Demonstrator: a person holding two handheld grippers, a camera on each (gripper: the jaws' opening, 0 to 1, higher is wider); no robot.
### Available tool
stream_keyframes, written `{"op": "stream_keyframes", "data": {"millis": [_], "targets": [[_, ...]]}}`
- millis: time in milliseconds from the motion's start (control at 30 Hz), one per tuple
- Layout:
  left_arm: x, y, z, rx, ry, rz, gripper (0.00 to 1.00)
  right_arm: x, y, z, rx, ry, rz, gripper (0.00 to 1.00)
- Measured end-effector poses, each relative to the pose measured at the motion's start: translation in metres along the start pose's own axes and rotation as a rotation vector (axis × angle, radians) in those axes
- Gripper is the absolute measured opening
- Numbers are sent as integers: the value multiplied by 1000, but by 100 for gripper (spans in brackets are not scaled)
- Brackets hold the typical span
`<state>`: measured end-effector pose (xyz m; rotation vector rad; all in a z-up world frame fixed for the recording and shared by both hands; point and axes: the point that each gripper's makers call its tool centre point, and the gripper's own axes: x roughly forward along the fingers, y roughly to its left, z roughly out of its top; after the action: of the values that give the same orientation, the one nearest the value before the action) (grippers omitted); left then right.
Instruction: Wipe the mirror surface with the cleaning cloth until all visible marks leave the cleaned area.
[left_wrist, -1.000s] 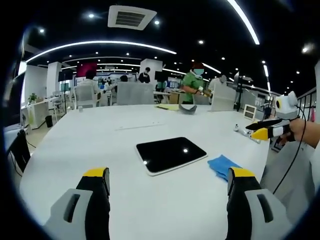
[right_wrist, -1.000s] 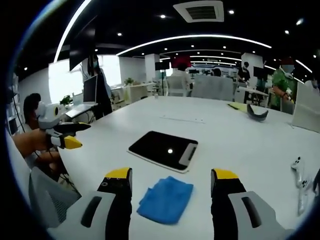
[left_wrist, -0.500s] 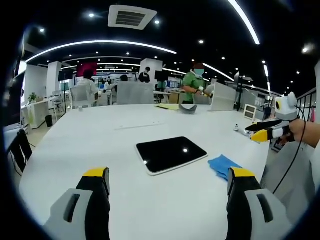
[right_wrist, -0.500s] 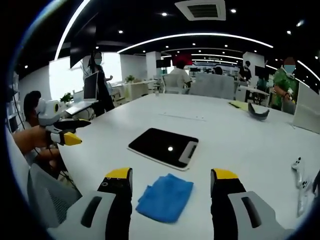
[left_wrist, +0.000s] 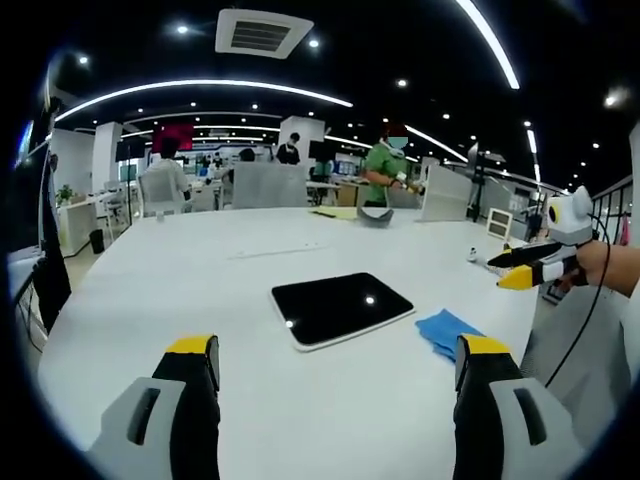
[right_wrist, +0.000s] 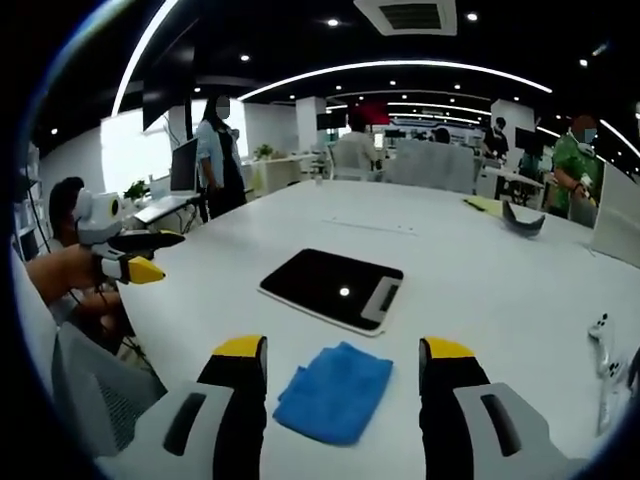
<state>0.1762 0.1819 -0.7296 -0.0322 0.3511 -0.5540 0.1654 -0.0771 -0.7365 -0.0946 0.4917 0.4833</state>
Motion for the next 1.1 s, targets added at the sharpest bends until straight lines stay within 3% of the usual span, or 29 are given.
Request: {"op": "stream_keyframes", "data": {"millis": [1100], "targets": [[5, 0, -6, -19, 4, -10, 99, 19, 5, -29, -7, 92, 27, 52]]}}
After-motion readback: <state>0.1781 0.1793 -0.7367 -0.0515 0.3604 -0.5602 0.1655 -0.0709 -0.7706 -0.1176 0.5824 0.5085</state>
